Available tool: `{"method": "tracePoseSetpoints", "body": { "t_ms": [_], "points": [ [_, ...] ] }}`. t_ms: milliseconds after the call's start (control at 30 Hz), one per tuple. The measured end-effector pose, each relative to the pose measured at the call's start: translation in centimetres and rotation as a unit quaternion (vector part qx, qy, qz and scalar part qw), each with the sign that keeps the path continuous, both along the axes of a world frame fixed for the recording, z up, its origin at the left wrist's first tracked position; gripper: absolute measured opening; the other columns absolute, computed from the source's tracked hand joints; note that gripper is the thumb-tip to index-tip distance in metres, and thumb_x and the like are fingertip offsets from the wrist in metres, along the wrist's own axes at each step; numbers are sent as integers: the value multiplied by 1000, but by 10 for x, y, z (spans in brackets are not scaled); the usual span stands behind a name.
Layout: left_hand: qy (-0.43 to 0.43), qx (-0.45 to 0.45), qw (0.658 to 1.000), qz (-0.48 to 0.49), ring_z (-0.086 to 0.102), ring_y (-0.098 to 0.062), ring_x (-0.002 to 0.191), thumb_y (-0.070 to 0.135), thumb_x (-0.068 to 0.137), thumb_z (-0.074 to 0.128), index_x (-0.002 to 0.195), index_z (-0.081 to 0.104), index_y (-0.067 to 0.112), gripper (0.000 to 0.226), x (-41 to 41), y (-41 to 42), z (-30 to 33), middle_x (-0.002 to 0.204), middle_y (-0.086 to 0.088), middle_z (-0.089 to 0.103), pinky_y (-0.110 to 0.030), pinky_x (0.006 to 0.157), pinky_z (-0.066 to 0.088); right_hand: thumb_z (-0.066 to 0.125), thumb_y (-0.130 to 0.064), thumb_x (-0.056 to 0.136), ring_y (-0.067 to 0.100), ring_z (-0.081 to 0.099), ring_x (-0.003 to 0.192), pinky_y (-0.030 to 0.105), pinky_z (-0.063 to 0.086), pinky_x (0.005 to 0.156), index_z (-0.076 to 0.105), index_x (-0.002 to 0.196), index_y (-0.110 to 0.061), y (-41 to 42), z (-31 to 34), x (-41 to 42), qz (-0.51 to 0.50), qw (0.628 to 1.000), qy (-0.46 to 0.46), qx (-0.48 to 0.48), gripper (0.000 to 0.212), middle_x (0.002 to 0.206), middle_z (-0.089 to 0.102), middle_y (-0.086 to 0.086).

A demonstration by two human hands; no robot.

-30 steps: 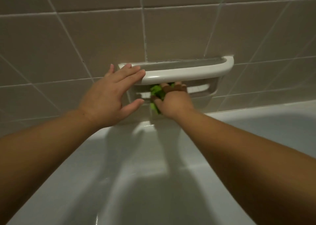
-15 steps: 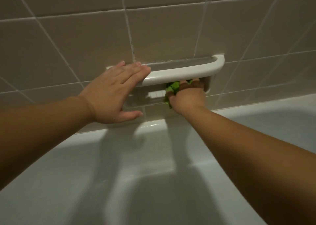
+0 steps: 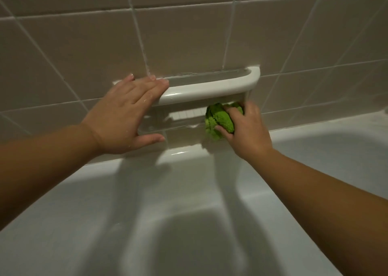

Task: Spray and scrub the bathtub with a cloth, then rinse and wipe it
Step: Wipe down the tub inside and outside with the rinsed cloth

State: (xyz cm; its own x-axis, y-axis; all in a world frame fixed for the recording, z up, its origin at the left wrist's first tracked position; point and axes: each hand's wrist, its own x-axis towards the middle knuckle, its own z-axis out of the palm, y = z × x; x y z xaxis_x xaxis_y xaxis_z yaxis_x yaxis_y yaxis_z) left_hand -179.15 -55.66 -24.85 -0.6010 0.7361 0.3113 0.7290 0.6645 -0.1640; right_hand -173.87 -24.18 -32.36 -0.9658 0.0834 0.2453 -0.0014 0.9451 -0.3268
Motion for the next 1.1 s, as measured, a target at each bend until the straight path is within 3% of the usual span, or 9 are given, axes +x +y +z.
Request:
{"method": "tracePoseSetpoints", "body": {
  "t_ms": [100, 200, 367, 500, 567, 700, 867, 1033, 1100],
  "points": [
    [1, 6, 1000, 12, 30, -32, 152, 80, 83, 49, 164, 19, 13, 109, 3, 2, -1, 163, -13, 36, -50, 128, 14, 71, -54, 91, 25, 50, 115, 36, 48, 97, 63, 130, -19, 11, -11, 15, -86, 987, 43, -132, 53, 124, 46, 5],
    [-1, 6, 1000, 13, 30, -32, 152, 82, 83, 47, 164, 20, 13, 110, 4, 2, 0, 163, -14, 35, -50, 128, 13, 67, -52, 95, 23, 56, 111, 24, 41, 91, 58, 137, -20, 15, -7, 0, -263, 898, 77, -344, 53, 127, 45, 2],
    [1, 12, 1000, 27, 31, -34, 151, 82, 81, 48, 163, 22, 13, 111, 5, 5, -3, 162, -15, 36, -51, 128, 13, 61, -43, 101, 24, 56, 121, 32, 42, 101, 30, 159, -34, -28, -9, -23, -270, 818, 65, -504, 66, 142, 54, 3],
    [5, 19, 999, 30, 32, -35, 150, 82, 82, 47, 163, 23, 12, 109, 6, 7, -2, 161, -17, 38, -52, 127, 12, 66, -49, 97, 34, 58, 125, 43, 46, 108, 27, 155, -22, -38, -18, -20, -294, 793, -4, -534, 75, 142, 57, 7],
    [-3, 12, 999, 33, 31, -34, 151, 83, 82, 46, 163, 22, 13, 110, 7, 7, 0, 162, -16, 37, -51, 128, 11, 67, -49, 96, 33, 55, 132, 38, 44, 109, 23, 159, -21, -23, -15, -26, -283, 805, -5, -522, 82, 148, 53, 6],
    [2, 21, 999, 40, 31, -34, 151, 82, 83, 45, 163, 24, 12, 108, 9, 9, -3, 161, -15, 38, -53, 127, 12, 60, -46, 100, 33, 47, 140, 47, 40, 114, 6, 165, -37, -33, -9, -28, -266, 828, -6, -494, 84, 158, 45, 3],
    [5, 42, 998, 45, 34, -36, 149, 80, 84, 48, 161, 27, 11, 106, 10, 11, -6, 159, -16, 41, -57, 126, 15, 59, -49, 100, 39, 39, 145, 52, 40, 114, -9, 164, -28, -79, -23, -18, -242, 855, -39, -457, 96, 164, 32, 12],
    [0, 41, 998, 50, 32, -35, 151, 81, 84, 47, 162, 24, 12, 106, 11, 12, -6, 160, -14, 40, -56, 126, 12, 62, -38, 101, 40, 41, 142, 50, 37, 113, -14, 164, -20, -62, -10, -37, -314, 816, -33, -483, 101, 163, 26, 15],
    [1, 47, 998, 53, 32, -34, 151, 82, 83, 46, 162, 25, 12, 107, 12, 13, -6, 160, -14, 40, -56, 126, 12, 63, -35, 101, 40, 39, 144, 48, 36, 114, -14, 164, -18, -83, -5, -30, -297, 822, -42, -484, 101, 166, 23, 14]
  ]
}}
